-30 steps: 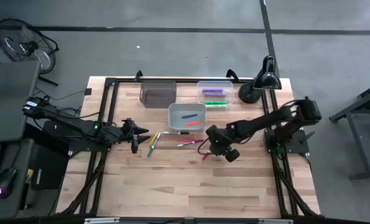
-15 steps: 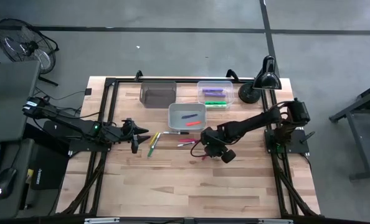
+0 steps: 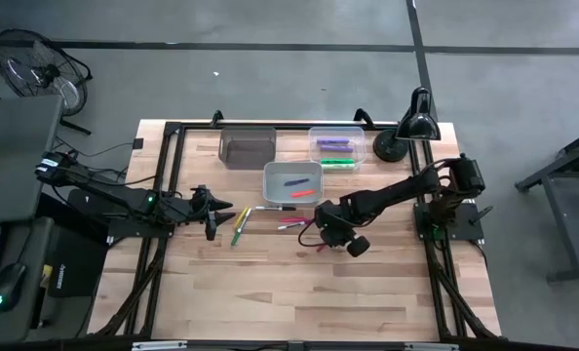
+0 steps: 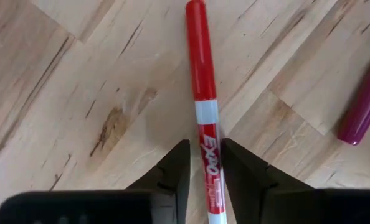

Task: Pick & Place Markers
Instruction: Put the red marker into the black bin

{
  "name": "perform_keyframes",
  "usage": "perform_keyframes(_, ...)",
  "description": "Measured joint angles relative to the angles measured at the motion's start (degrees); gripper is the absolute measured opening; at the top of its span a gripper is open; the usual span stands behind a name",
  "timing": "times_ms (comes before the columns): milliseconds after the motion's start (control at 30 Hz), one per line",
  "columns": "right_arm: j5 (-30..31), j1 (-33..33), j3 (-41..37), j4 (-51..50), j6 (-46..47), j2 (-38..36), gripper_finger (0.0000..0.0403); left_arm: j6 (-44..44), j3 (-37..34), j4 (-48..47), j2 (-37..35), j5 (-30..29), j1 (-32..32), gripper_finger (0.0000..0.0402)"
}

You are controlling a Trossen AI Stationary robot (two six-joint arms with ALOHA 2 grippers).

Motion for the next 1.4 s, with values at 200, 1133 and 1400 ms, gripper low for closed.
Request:
perform_keyframes(200,0.1,0.0,0.0,0.1,3.8,0.0,0.006,0.0,0.0,0.0,0.0,0.0,0.0,0.0175)
perform_keyframes(1133,-1.7,0.1,-0.1,16.6,20.6,0.0,0.0036,-1.3,0.0,0.1,0.0,0.2,0.0,0.0175)
perform_keyframes(1400,-3.3,0.0,0.0,28.6,21.0,-0.1,0.0029,-1.4,0.0,1.0,0.0,0.2,0.0,0.0175)
